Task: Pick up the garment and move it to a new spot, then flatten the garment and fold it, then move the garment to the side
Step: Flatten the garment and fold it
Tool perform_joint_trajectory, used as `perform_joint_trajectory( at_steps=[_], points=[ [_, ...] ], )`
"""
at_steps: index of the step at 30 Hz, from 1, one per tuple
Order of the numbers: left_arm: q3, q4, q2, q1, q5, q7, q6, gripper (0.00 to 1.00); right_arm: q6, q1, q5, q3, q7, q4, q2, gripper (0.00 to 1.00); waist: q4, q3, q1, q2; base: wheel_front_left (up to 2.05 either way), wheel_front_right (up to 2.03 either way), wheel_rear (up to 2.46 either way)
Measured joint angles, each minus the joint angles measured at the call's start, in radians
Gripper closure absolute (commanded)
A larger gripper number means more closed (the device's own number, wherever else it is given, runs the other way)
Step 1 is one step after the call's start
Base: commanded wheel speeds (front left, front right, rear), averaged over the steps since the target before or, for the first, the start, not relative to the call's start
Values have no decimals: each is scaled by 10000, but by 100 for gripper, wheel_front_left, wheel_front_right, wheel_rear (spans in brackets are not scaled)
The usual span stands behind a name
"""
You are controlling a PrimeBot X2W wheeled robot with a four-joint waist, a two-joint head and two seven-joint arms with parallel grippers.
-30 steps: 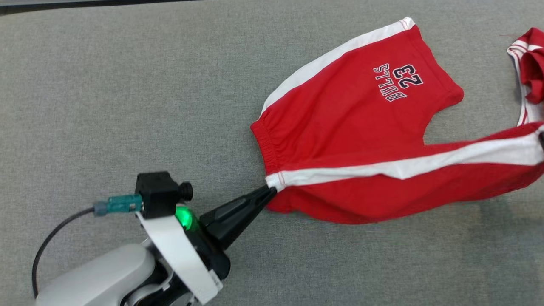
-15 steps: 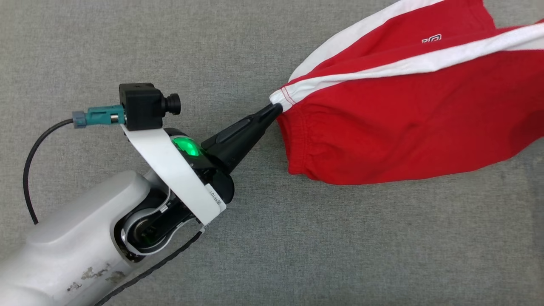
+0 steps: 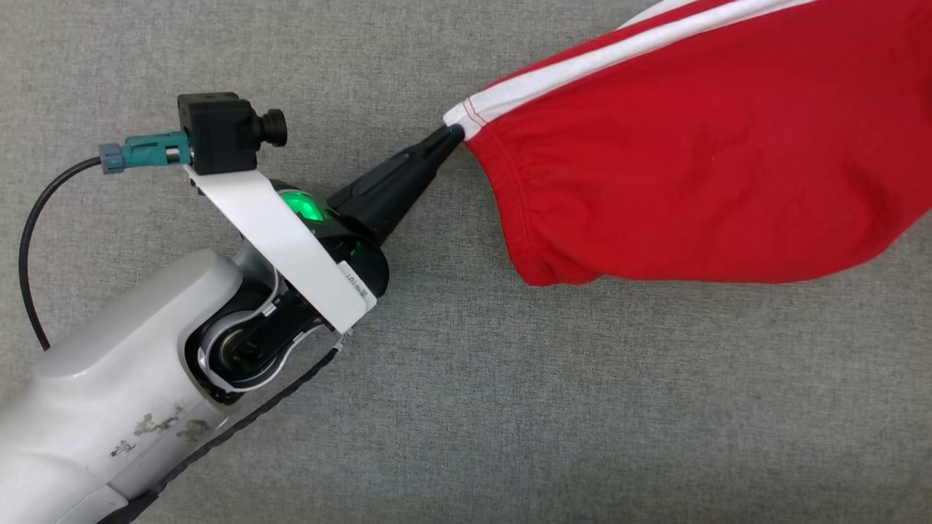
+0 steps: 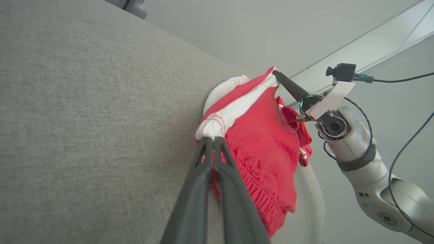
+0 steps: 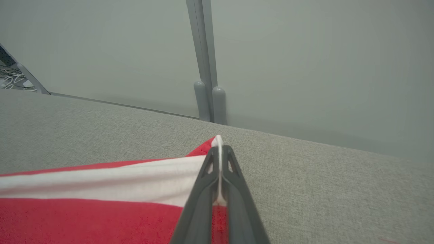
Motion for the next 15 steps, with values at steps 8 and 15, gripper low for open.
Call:
perform_joint_trajectory(
  at_steps=[8,15],
  points=[
    [-35,510,-157,-17,451,-905,0,0,-4,-485,339,466,-1216,1053,165,0,-27,-106,0,0,0,0,0],
    [1682,1406,-508,1360,4054,-1887,1590,0,-8,1291,936,75,-1693,1239,-571,0,-160,-885,0,0,0,0,0]
  ],
)
